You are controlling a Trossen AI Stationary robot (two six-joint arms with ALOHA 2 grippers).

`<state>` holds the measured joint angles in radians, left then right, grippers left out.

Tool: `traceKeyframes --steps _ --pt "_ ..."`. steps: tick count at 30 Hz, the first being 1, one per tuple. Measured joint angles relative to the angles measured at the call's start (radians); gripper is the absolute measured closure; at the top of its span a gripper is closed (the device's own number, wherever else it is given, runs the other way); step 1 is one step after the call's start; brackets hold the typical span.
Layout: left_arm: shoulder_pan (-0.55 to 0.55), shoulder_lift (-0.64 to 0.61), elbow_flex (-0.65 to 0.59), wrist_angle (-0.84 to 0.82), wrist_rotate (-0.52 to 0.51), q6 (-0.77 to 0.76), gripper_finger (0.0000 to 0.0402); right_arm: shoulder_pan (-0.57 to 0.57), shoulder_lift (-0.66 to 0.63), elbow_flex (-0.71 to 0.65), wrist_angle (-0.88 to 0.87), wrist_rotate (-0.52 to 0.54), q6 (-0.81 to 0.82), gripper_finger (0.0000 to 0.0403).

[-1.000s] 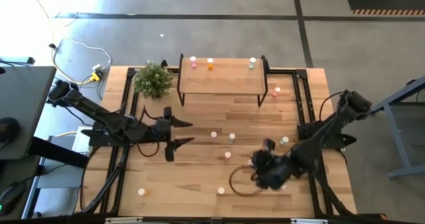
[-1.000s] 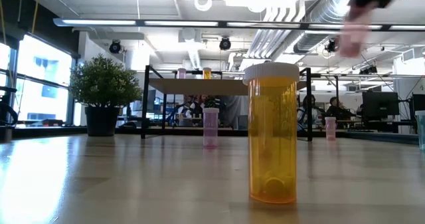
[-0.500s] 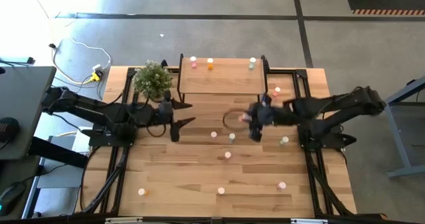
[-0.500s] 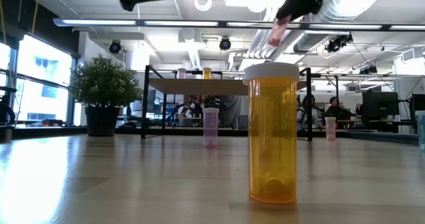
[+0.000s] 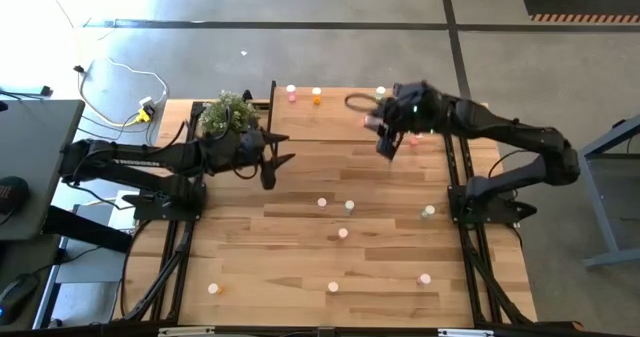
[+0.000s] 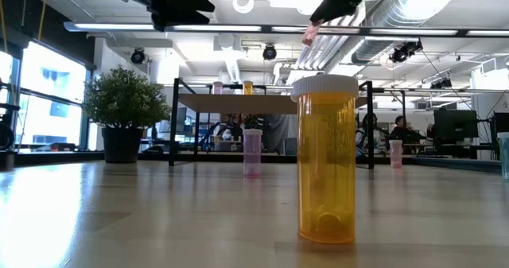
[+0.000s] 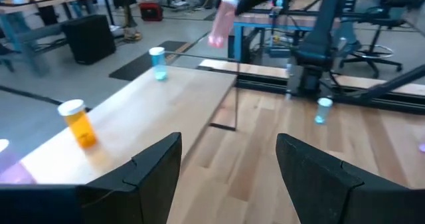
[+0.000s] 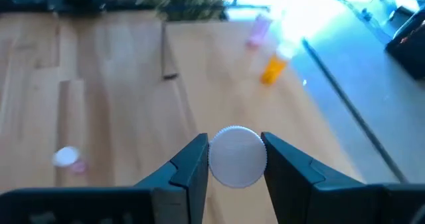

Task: Pick and place medicine bottles onto shelf by color
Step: Put the bottom red pill bottle on the shelf

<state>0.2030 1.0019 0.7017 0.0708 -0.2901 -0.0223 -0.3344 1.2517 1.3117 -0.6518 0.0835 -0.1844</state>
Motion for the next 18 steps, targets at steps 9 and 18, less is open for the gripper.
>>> traceKeyframes --steps 9,18 --pt "0.053 0.0 0.0 -0.001 0.064 0.027 0.0165 -0.193 0.169 0.194 -0.067 -0.144 -0.141 0.0286" --pt "0.083 0.0 0.0 -0.035 0.073 0.027 0.0165 -0.273 0.395 0.432 -0.224 -0.206 -0.239 0.0286"
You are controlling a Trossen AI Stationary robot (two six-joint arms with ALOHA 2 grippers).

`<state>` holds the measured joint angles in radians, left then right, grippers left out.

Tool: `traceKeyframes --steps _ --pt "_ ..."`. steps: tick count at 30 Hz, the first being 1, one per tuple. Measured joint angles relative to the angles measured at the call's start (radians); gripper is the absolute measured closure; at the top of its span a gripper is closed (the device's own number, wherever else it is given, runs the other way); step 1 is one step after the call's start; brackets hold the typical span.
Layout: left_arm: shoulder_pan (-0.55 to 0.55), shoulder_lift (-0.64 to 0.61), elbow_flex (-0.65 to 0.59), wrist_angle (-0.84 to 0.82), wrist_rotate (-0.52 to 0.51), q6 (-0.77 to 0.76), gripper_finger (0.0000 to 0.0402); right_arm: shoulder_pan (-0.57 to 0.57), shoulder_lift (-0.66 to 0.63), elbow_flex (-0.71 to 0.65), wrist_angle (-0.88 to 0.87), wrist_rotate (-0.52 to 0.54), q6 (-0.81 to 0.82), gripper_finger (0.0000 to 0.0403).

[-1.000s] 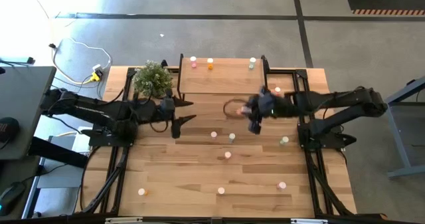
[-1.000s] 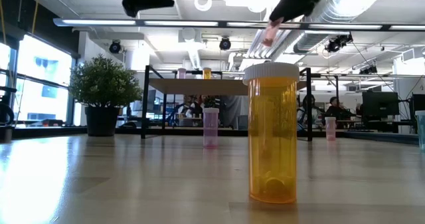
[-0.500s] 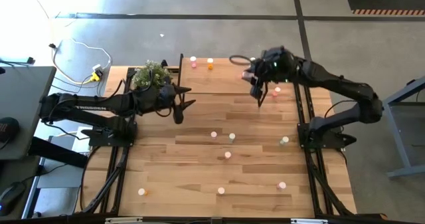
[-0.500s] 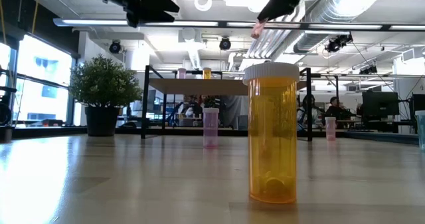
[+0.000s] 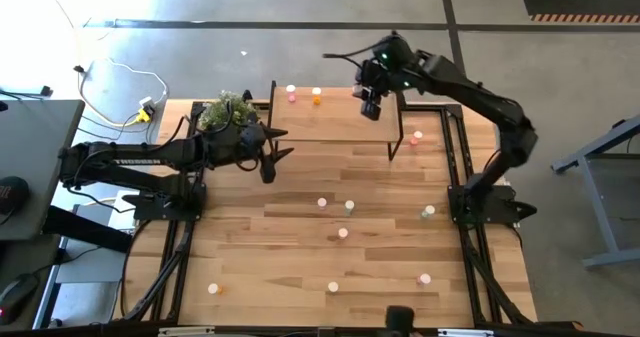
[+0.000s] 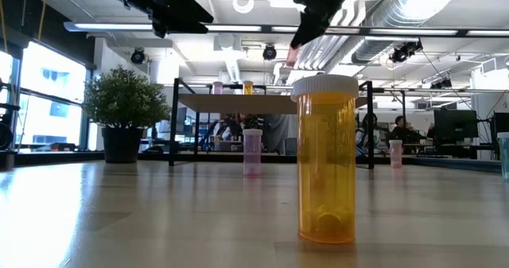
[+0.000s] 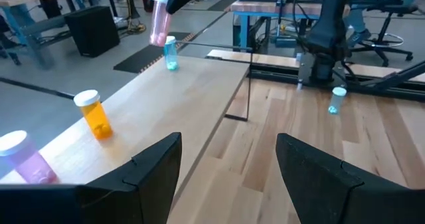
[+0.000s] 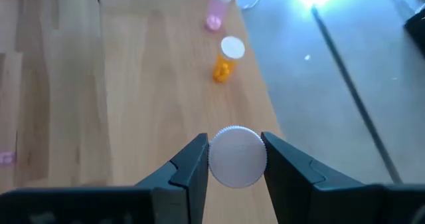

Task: Pick and place medicine bottles onto shelf by color
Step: Put the bottom red pill bottle on the shelf

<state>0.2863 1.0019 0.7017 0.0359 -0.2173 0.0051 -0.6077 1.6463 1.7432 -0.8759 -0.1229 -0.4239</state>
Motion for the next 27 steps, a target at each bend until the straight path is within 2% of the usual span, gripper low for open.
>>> traceKeyframes --steps 11,19,27 --pt "0.004 0.0 0.0 -0.01 -0.002 0.025 0.0165 -0.04 0.219 0.233 -0.202 -0.058 -0.074 0.0286" --pt "0.004 0.0 0.0 -0.01 -0.002 0.026 0.0165 -0.054 0.291 0.259 -0.23 -0.062 -0.086 0.0286" --pt "0.004 0.0 0.0 -0.01 -0.002 0.025 0.0165 -0.054 0.306 0.254 -0.228 -0.09 -0.097 0.0286"
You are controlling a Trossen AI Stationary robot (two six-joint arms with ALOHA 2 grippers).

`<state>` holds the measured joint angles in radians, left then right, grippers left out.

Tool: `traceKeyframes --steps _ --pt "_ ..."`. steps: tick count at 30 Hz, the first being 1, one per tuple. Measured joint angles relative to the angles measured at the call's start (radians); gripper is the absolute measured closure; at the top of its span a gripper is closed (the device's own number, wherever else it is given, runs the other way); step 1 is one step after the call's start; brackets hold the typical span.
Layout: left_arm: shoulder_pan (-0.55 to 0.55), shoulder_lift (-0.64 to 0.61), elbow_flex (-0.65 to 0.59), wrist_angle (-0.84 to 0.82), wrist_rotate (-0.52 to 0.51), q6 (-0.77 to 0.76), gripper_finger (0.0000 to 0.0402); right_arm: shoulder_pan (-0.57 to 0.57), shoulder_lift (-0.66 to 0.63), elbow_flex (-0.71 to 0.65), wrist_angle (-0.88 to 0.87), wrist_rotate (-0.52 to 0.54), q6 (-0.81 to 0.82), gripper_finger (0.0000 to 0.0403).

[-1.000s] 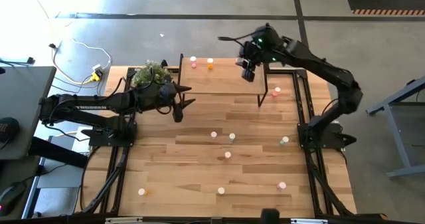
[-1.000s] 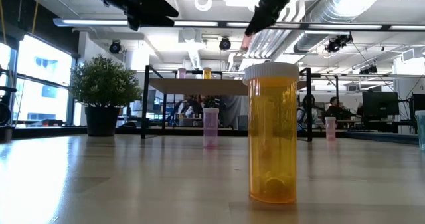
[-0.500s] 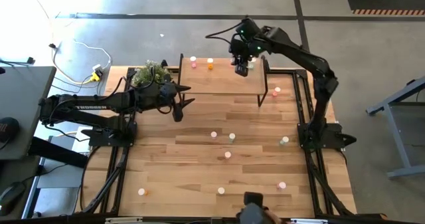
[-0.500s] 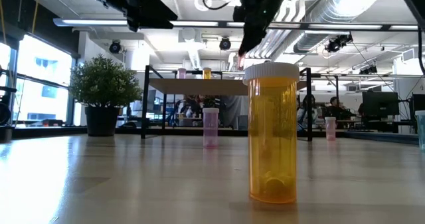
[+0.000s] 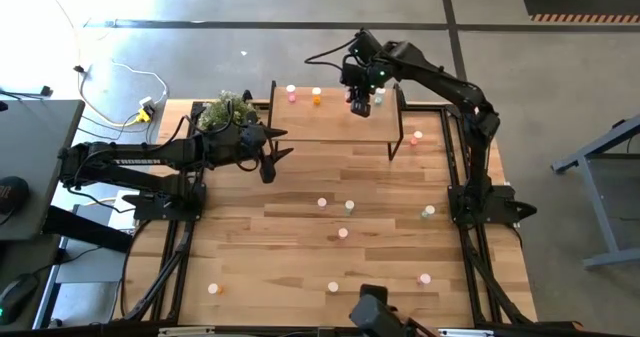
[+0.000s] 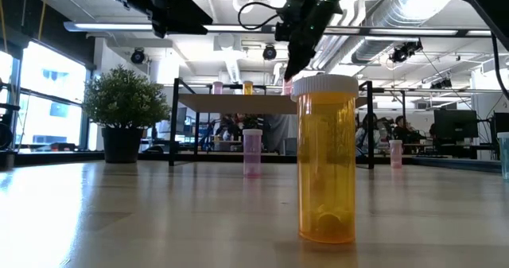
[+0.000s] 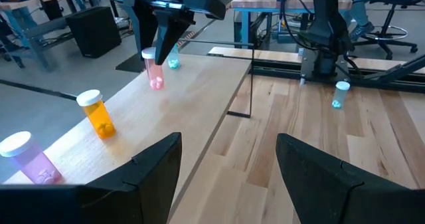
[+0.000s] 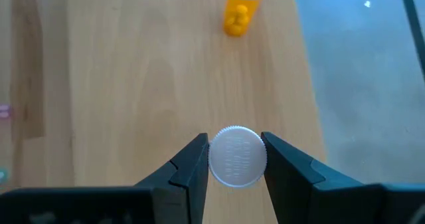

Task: Pick and place medicine bottles onto shelf by color
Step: Put the bottom red pill bottle on the shelf

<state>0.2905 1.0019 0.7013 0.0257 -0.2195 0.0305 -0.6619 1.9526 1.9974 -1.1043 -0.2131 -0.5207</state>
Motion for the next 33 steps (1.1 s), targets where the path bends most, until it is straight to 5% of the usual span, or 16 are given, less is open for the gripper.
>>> traceKeyframes --steps 33 --pt "0.0 0.0 0.0 0.0 -0.001 0.0 0.0165 -0.006 0.036 -0.006 0.028 0.046 -0.013 0.028"
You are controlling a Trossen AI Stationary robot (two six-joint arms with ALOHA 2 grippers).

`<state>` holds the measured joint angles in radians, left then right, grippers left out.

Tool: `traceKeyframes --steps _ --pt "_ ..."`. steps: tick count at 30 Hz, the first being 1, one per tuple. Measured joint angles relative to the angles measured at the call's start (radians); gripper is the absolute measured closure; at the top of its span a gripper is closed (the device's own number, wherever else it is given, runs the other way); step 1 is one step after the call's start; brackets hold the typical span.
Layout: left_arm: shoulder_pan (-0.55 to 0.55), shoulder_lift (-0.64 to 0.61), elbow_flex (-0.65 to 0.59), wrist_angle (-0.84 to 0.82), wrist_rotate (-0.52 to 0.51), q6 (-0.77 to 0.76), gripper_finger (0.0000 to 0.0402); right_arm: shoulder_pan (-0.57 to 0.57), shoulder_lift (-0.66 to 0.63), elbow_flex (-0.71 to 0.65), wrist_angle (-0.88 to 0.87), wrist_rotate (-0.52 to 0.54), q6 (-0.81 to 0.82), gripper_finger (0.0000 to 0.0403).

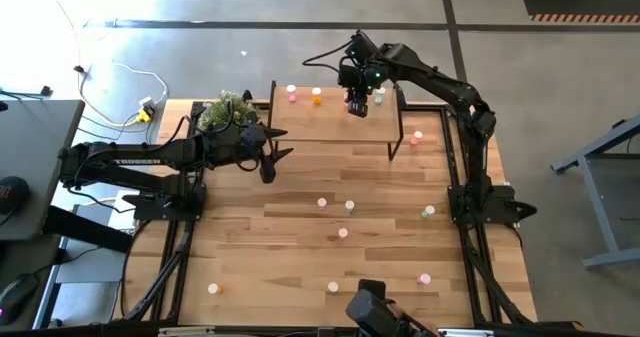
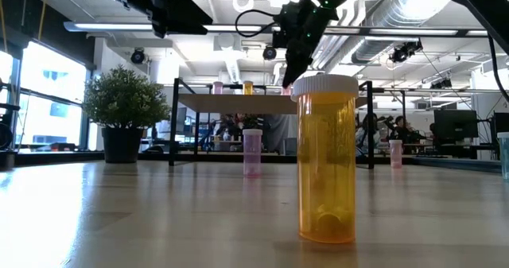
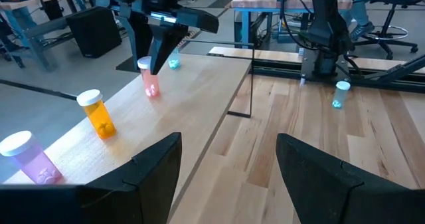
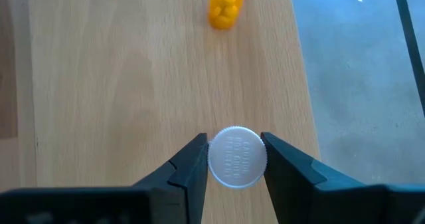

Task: Pick and place medicine bottles onto shelf by color
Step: Put the bottom red pill bottle on the shelf

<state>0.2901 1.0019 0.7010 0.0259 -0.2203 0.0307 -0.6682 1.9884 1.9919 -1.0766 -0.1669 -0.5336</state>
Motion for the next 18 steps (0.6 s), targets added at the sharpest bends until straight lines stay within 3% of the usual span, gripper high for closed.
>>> traceKeyframes --steps 18 --pt "0.0 0.0 0.0 0.0 0.0 0.0 0.0165 0.0 0.002 0.0 0.03 0.009 -0.002 0.0216"
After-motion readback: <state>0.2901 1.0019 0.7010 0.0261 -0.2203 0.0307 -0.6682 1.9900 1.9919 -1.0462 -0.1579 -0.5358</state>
